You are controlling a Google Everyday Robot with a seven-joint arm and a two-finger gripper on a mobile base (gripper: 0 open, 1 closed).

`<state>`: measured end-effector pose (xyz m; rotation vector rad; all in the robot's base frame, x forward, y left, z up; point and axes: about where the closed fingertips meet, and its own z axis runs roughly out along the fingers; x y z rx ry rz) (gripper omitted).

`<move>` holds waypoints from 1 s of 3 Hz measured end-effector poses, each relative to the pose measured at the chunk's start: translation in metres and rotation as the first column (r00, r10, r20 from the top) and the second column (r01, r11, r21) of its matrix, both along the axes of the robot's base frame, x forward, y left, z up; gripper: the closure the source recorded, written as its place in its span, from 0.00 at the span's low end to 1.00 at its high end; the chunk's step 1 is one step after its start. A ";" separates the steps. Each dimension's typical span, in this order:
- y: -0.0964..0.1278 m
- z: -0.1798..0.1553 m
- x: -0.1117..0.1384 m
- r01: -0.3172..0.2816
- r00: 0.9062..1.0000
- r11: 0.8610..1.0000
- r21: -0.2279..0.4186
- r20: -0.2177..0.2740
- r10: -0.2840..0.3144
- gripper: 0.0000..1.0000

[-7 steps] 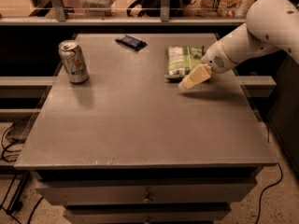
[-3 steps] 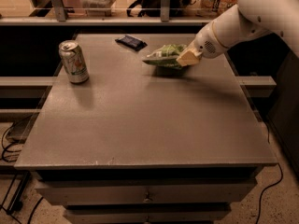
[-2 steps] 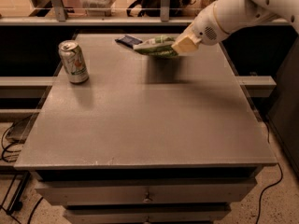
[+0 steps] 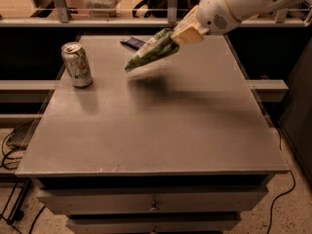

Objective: Move green jalapeno chip bag near 7up can

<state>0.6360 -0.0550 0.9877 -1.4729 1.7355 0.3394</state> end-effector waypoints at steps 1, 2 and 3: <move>0.008 -0.004 -0.002 -0.026 1.000 1.000 -0.007 -0.009 0.026 1.00; 0.035 -0.011 -0.010 -0.089 0.996 0.996 0.025 -0.022 0.090 1.00; 0.069 -0.027 -0.018 -0.142 0.989 0.989 0.042 -0.041 0.144 0.82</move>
Offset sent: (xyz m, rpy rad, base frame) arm -0.0213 0.0659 -0.0176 0.0678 0.0384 0.1682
